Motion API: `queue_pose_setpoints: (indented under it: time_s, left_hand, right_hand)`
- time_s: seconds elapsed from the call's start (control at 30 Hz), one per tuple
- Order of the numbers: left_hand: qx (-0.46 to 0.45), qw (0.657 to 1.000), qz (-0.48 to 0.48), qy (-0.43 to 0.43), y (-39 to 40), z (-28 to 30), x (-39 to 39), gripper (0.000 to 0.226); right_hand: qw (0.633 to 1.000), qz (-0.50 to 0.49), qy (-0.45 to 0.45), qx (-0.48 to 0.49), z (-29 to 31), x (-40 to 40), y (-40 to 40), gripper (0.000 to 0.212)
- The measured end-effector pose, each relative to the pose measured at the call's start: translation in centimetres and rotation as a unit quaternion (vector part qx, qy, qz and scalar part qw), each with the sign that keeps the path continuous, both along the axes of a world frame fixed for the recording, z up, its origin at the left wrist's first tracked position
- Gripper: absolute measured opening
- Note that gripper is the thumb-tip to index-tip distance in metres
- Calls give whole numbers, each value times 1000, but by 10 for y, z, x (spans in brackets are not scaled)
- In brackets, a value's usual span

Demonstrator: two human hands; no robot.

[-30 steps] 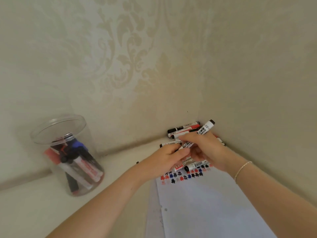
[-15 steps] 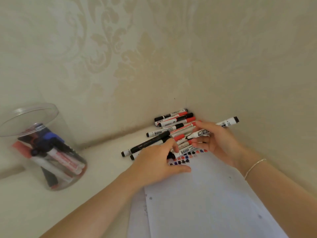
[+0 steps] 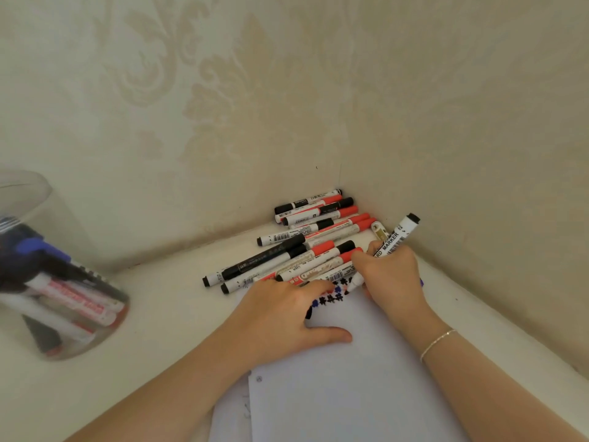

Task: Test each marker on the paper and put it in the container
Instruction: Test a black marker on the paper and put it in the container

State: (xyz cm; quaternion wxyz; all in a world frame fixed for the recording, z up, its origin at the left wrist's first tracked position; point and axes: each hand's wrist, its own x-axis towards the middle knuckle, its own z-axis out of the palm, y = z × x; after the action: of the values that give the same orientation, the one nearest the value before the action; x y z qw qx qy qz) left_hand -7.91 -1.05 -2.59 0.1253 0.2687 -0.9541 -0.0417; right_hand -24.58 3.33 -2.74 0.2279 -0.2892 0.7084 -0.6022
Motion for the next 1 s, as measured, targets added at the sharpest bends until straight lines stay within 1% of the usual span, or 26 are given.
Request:
queue_pose_setpoints:
  time_s: [0.2,0.33,0.5,0.57,0.67,0.73,0.8,0.87,1.0]
  left_hand:
    - [17,999,29,-34,0,1,-6,81]
    - [49,997,47,-30,0,1,-5,90]
    - [64,996,48,-32,2,4,-6,91]
    - [70,996,48,-24,0,2,-6,91]
    - [72,996,48,-23,1,4,-6,92]
    - [72,996,48,-28,2,5,-6,92]
    - [70,996,50,-31,2,6,-6,91]
    - [72,996,53,-30,2,6,-6,91]
    - [76,995,56,-35,2,7,-6,90]
  right_hand:
    - [1000,9,23,-4,-1,3,0,34]
    - [999,3,42,-14,-3,2,-1,36]
    - [1000,18,20,0,-2,0,1,22]
    - [999,31,30,3,-3,1,1,27]
    - [999,15,51,-8,-3,2,0,35]
    - [999,7,52,5,-3,0,0,31]
    - [999,8,35,10,-3,0,0,26]
    - [999,13,29,4,-4,0,0,27]
    - [999,15,47,2,-5,0,-1,29]
